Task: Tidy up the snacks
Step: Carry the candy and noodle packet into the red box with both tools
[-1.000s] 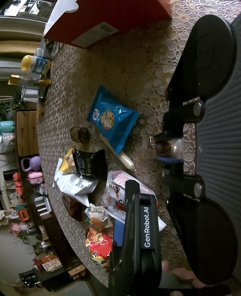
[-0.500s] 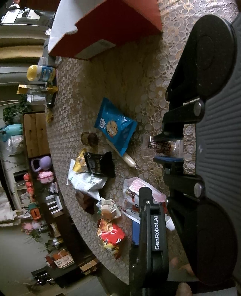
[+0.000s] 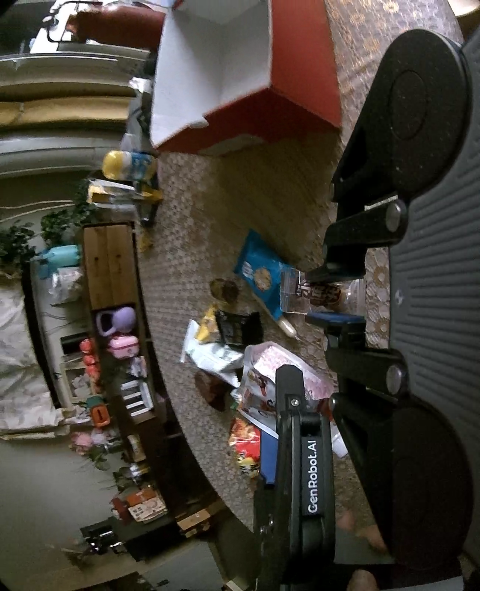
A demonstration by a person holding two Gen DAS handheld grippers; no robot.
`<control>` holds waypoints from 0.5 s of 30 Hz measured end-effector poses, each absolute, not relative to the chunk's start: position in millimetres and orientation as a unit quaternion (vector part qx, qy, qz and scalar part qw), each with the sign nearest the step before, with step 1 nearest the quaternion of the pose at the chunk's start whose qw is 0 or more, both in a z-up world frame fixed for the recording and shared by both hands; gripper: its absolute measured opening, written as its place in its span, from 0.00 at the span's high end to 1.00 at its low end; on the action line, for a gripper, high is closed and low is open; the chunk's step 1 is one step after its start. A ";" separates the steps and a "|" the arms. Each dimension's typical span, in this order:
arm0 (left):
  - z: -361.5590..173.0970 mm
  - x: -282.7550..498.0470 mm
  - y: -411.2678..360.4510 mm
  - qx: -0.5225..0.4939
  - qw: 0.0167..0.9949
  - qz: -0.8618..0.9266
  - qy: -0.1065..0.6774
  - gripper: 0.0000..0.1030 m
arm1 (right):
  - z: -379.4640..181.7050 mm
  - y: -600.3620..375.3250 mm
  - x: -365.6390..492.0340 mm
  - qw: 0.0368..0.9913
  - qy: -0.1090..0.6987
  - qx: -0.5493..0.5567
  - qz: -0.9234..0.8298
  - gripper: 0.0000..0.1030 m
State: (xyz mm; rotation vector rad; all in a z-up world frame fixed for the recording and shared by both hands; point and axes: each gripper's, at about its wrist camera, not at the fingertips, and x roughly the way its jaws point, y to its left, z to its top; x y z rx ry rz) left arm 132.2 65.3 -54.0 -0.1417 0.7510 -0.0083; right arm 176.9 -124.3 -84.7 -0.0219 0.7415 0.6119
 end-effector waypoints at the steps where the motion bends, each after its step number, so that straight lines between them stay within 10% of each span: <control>1: -49.6 132.8 60.2 -0.068 0.929 -0.008 0.363 0.36 | -80.9 -128.1 176.9 0.889 0.352 -0.011 0.293 0.84; 15: -3.0 175.4 -15.9 -0.031 0.939 -0.072 0.336 0.36 | -47.3 -199.1 208.5 0.915 0.321 0.003 0.243 0.85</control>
